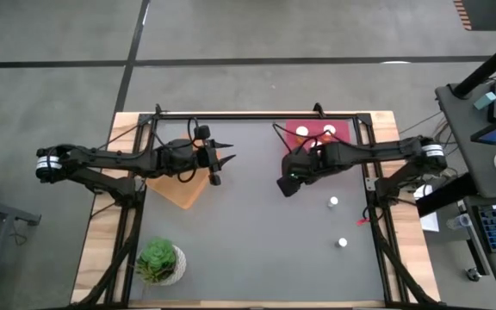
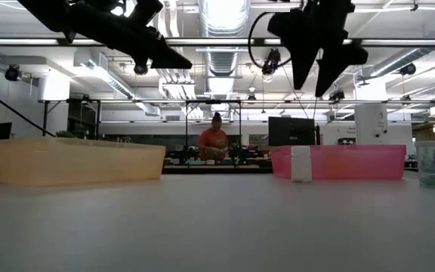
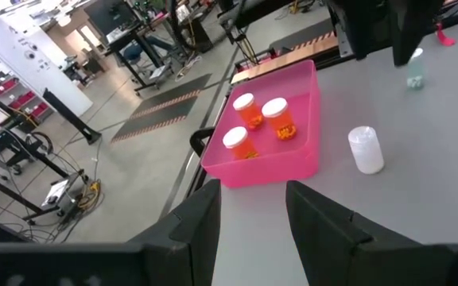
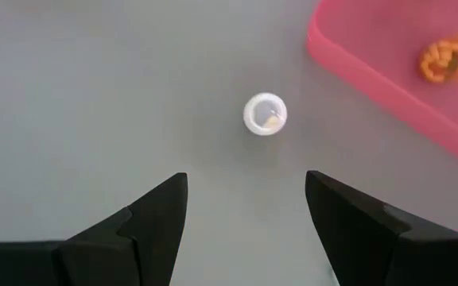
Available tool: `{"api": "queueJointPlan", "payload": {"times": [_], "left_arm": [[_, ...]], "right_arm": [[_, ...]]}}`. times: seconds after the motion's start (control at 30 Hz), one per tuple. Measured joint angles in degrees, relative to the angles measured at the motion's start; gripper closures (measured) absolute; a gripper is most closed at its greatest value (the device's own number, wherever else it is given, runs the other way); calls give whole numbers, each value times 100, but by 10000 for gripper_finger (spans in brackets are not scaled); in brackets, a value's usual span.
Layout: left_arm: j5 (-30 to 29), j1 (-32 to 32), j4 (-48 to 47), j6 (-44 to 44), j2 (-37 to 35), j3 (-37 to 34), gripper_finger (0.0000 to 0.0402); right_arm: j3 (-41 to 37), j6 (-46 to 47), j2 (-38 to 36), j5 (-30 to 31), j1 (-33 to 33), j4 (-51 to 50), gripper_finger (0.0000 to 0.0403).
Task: Pick and place medicine bottles into bin by pill shape (circle, oval)
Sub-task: Put the transparent capsule bottle into the pink bin
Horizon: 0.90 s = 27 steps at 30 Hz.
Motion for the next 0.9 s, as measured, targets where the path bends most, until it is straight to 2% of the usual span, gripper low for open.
{"api": "queueJointPlan", "payload": {"times": [0.37,0.9], "left_arm": [[-2,0,-2,-1,0,-32,273],[-4,0,2,30,0,-53,273]], "right_arm": [[-144,195,570,4,-86,75,156],[-155,-440,1486,26,-460,523,156]]}}
